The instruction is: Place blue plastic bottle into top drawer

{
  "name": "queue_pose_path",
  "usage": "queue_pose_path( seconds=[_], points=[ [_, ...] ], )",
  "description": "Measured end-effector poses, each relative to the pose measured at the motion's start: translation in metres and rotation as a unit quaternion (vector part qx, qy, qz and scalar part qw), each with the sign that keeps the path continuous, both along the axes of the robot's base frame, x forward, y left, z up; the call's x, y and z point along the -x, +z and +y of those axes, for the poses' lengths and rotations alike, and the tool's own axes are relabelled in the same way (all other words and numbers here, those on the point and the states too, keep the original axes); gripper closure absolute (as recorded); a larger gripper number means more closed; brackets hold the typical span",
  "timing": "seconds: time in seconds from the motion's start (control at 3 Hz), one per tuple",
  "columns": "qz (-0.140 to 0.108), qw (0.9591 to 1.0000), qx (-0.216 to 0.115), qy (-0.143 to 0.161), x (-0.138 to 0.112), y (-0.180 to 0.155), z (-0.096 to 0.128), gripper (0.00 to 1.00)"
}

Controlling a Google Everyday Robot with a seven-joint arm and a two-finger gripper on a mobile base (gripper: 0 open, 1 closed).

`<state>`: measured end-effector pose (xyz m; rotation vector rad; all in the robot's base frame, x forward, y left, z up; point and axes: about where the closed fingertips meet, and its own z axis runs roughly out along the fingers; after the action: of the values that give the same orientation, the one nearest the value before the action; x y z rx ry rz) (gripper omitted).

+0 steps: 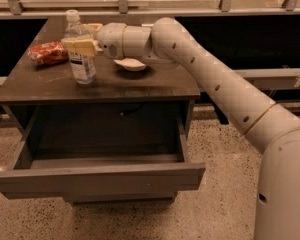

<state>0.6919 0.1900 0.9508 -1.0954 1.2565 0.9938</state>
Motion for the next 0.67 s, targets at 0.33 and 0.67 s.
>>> queue_pose_path(
  seconds=[0.33, 0.67],
  points=[
    [-0.062, 0.9928, -0.088, 0.051, 0.034, 0.029, -0.002, 1.0],
    [-0.101, 0.9874, -0.085, 0.088, 0.079, 0.042, 0.005, 1.0]
  ],
)
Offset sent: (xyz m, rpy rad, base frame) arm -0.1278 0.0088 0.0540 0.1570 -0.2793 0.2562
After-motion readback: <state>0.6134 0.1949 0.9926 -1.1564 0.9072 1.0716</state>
